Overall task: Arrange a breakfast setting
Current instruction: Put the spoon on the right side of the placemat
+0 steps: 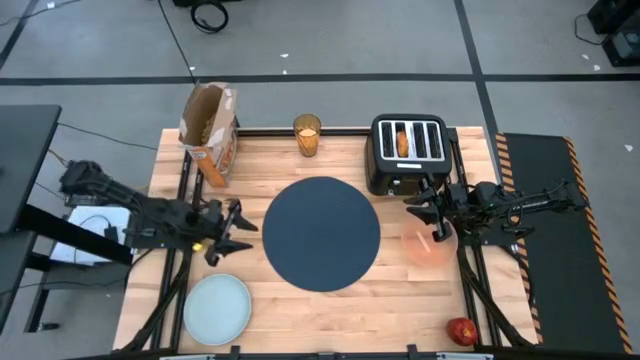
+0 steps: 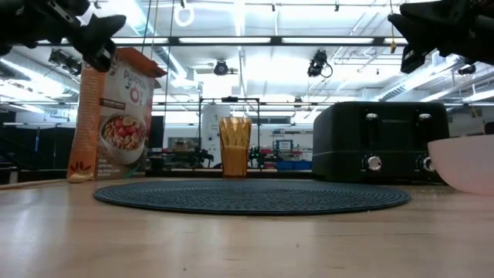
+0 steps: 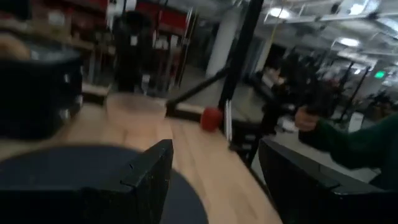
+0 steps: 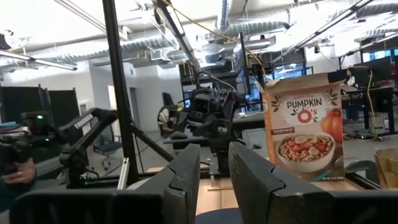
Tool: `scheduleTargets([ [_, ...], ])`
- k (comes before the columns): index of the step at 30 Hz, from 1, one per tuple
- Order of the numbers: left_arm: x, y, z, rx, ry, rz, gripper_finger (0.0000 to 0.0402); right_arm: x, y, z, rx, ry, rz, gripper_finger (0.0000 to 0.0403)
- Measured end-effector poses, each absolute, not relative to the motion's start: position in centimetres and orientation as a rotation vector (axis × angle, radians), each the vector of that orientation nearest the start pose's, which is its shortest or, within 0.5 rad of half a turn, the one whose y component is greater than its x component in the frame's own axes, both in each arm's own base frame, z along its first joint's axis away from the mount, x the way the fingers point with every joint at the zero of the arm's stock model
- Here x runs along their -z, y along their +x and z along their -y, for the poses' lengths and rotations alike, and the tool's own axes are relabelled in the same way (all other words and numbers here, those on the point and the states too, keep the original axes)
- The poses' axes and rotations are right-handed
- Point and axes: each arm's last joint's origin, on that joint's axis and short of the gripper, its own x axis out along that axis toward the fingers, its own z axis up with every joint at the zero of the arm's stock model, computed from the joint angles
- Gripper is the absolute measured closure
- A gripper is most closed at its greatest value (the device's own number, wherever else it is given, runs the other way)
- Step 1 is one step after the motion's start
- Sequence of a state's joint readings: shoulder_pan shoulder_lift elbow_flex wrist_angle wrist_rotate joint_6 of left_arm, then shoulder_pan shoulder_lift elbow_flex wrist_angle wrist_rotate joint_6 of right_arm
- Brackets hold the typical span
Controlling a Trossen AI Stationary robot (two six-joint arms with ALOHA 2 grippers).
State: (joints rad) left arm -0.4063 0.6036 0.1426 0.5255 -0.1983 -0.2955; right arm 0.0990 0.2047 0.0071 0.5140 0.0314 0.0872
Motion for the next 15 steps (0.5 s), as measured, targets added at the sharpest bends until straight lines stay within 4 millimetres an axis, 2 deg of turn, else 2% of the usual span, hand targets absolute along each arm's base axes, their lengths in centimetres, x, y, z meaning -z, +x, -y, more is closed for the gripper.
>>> scheduleTargets([
  [7, -20.2, 14.9, 8.4, 0.167, -0.44, -0.133, 0.0176, -19.8, 10.5, -0.9, -0.079, 0.103, 0.313, 0.0308],
  [15, -20.5, 15.9, 12.0, 0.132, -0.77, -0.36, 0.02, -19.8, 10.5, -0.9, -0.079, 0.106, 0.313, 0.0309],
])
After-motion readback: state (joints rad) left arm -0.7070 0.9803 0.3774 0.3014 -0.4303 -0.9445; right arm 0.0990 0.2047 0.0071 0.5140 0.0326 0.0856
